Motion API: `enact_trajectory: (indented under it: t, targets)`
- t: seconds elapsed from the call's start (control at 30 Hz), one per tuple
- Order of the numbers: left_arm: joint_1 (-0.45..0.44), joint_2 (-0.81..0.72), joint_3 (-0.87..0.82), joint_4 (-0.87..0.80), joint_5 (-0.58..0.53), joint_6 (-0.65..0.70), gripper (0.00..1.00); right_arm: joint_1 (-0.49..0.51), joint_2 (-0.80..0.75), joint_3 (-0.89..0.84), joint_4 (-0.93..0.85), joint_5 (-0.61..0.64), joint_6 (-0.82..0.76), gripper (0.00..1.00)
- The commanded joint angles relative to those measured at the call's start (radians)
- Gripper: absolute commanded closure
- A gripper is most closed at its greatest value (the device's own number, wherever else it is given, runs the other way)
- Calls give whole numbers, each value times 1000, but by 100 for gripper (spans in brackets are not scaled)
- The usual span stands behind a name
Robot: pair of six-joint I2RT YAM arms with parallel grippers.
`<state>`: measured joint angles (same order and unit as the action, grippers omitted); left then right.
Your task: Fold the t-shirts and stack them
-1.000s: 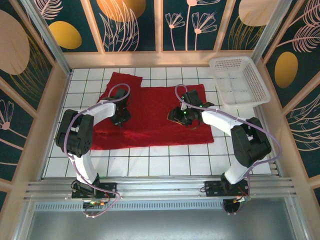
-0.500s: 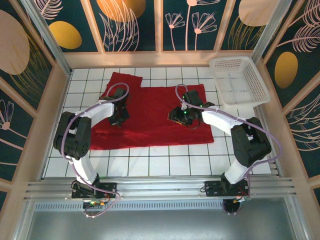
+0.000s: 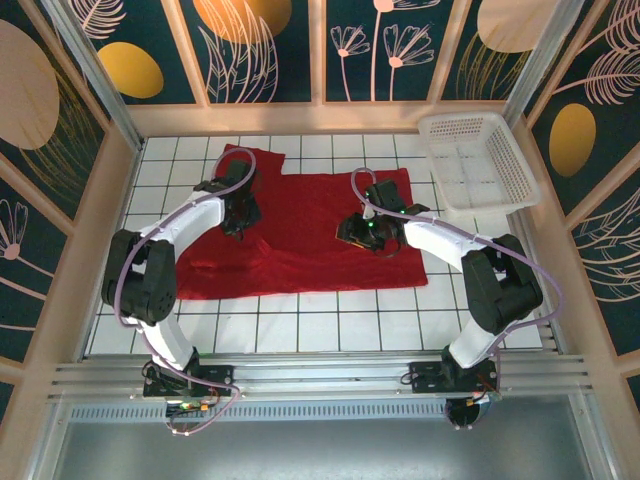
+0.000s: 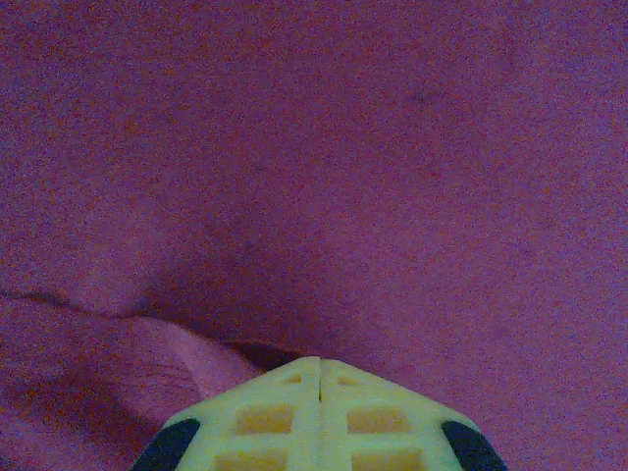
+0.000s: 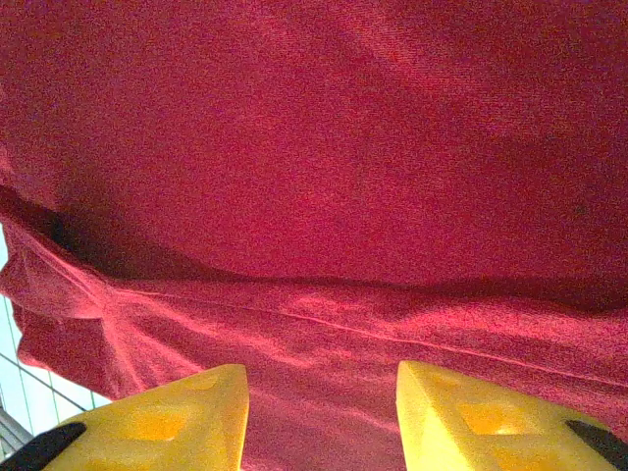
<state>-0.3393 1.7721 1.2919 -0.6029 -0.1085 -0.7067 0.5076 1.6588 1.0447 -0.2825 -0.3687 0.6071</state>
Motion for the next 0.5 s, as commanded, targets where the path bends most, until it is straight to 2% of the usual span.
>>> enact_trajectory:
  t: [0.0, 0.47]
  targets:
    - [-23, 52, 72, -19, 9, 45, 100, -7, -26, -18, 19, -6, 5, 56]
    - [-129, 208, 257, -121, -62, 155, 100, -12, -42, -37, 26, -13, 17, 56]
